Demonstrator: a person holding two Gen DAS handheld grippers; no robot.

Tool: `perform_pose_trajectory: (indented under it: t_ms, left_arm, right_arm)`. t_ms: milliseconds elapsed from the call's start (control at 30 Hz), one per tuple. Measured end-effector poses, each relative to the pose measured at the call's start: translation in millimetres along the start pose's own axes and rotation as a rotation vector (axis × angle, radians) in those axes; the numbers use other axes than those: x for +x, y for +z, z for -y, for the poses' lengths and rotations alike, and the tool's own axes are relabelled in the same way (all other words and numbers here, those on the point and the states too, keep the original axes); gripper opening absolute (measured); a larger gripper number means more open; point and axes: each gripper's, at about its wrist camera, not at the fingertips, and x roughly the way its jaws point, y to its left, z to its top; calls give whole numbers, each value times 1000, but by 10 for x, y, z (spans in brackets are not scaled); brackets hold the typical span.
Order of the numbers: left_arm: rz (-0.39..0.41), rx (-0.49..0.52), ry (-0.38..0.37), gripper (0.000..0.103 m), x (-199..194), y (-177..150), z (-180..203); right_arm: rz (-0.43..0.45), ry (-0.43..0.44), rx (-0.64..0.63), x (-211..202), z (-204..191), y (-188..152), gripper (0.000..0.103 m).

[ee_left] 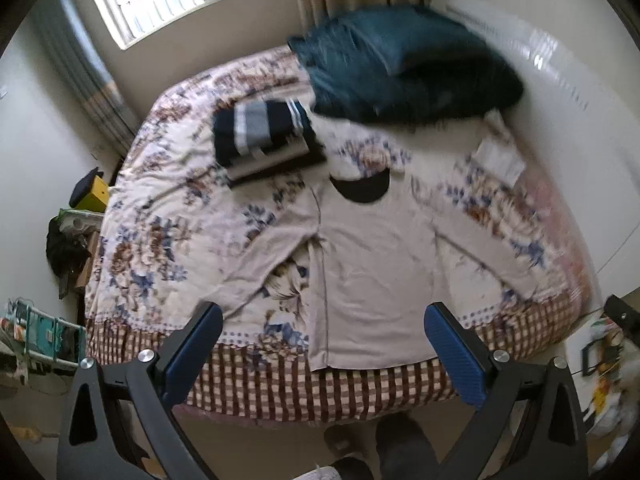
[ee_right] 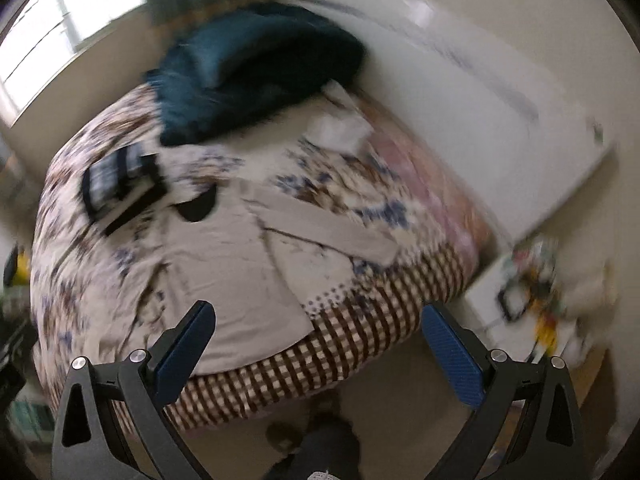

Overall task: Fold small clothes
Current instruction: 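Grasp the beige shirt's sleeve cuff with the right gripper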

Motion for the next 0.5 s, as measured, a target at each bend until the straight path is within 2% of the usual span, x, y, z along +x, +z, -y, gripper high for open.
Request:
perform_pose_trajectory:
  t_ms: [133, 233, 433, 500]
  left_arm:
    - [-91, 32, 27, 103, 880, 88, 358]
    - [-158, 65, 63, 103, 1473, 118, 597]
    - [-318, 25, 64, 103, 2619, 124, 856]
    - [-345, 11, 62, 103, 2930, 115, 919]
  right_arm:
    - [-143, 25, 244, 1206, 634, 166, 103]
    - [-216, 22, 378, 2023, 1004, 211, 103]
    - [-269, 39, 608, 3475, 1505, 246, 103]
    - [-283, 45, 678, 3807, 1575, 217, 103]
